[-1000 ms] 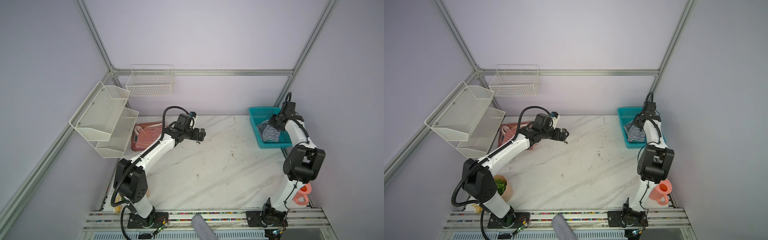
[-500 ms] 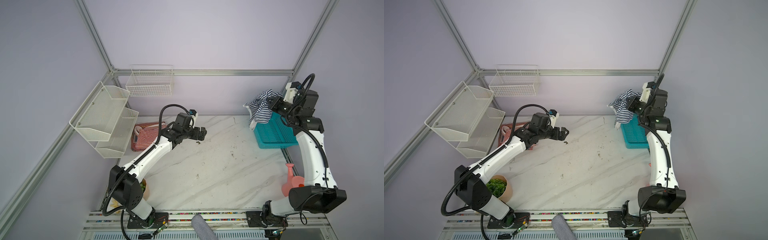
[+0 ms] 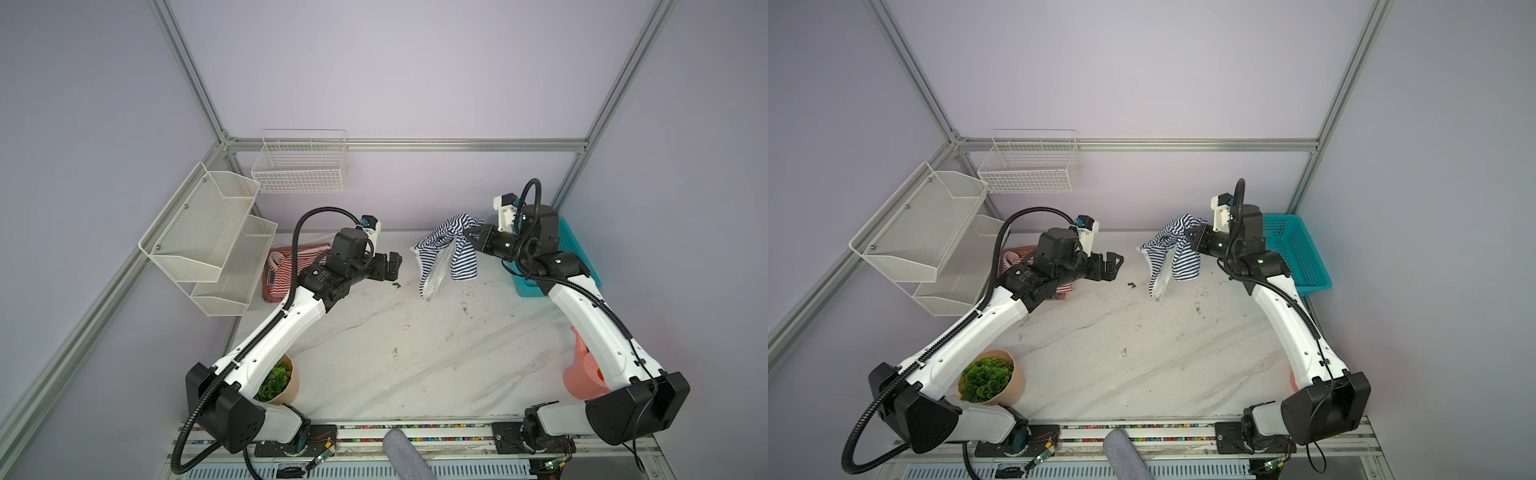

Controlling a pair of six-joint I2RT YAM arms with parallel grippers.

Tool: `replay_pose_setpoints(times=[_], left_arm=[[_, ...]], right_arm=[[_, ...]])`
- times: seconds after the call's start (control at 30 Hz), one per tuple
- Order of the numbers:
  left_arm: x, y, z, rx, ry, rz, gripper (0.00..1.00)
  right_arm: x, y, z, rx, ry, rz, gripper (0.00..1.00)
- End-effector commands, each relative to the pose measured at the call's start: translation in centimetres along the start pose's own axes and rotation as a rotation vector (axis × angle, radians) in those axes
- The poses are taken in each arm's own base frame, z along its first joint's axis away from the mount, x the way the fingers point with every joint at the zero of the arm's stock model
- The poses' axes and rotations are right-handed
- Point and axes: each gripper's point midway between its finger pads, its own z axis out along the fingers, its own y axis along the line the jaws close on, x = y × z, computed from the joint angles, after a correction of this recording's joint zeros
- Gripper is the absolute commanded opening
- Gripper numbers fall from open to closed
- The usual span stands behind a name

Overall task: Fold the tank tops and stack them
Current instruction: 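Grasp the blue-striped tank top with the right gripper and lift it out of the basket, then lay the striped tank top down with right gripper while left grasps its edge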

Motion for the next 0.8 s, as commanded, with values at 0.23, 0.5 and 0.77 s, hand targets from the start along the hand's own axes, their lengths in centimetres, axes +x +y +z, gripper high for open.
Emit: replay_pose_setpoints(times=[0.23, 0.5, 0.77], left_arm=[[0.8, 0.6, -0.5, -0.024, -0.001, 0.001, 1.0], [2.8, 1.0, 0.1, -0.032, 0.058, -0.004, 1.0], [7.3, 1.7, 0.1, -0.046, 0.175, -0.023, 1.0]], right_arm=[[3.2, 1.2, 1.1, 0.009, -0.029, 0.069, 0.0], [16.0, 0.7, 9.8, 0.018, 0.271, 0.13, 0.56], [15.1, 2.3, 9.8, 0.021, 0.25, 0.08, 0.73]])
